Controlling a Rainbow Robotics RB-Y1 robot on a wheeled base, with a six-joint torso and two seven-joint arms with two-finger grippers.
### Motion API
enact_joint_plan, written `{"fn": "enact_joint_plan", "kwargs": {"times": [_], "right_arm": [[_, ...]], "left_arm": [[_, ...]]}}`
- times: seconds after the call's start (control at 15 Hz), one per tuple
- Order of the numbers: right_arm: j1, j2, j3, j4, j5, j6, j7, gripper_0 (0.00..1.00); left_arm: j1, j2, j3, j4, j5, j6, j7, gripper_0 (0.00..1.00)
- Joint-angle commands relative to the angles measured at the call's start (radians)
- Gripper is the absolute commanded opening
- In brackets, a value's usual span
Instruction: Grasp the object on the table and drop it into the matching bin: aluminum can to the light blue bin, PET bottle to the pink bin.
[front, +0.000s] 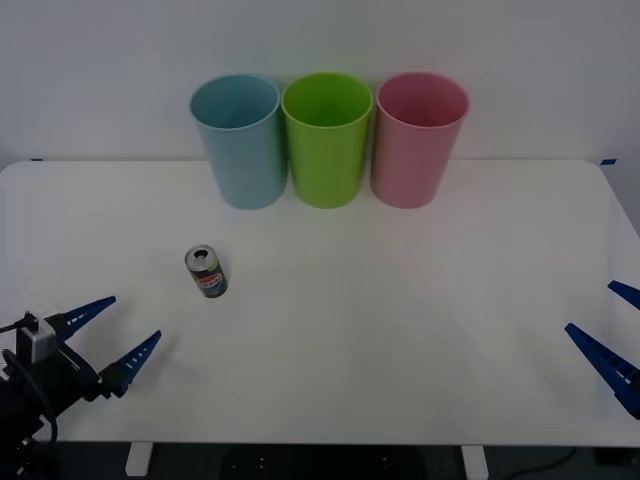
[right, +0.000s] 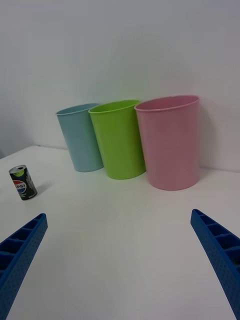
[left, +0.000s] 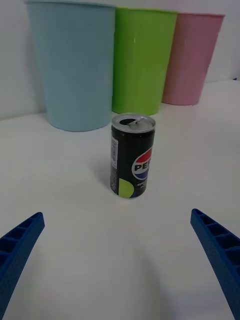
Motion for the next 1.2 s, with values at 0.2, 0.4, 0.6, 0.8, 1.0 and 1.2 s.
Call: {"fn": "enact_joint_plan", "kwargs": {"times": [0.2,0.4,0.6,0.8,1.0,1.2], "right_arm": [[0.0,0.0,0.0,0.0,0.0,0.0,0.0,1.0],[0.0,0.0,0.0,0.0,0.0,0.0,0.0,1.0],[0.0,0.0,0.0,0.0,0.0,0.0,0.0,1.0],[0.0,0.0,0.0,0.0,0.0,0.0,0.0,1.0],[0.0,0.0,0.0,0.0,0.0,0.0,0.0,1.0],[0.0,0.0,0.0,0.0,0.0,0.0,0.0,1.0]], "left_arm": [[-0.04,-0.071,-0.019,0.01,-0.014,0.07,-0.021,1.0],[-0.06,-0.112,-0.016,0.01,-0.04,0.1,-0.029,1.0],[-0.075,-0.125,-0.055,0.01,-0.042,0.166,-0.038,1.0],[-0.101,-0.125,-0.102,0.024,-0.042,0.235,-0.04,1.0],[-0.147,-0.125,-0.116,0.077,-0.04,0.243,-0.044,1.0],[-0.19,-0.128,-0.127,0.122,-0.042,0.243,-0.053,1.0]]}}
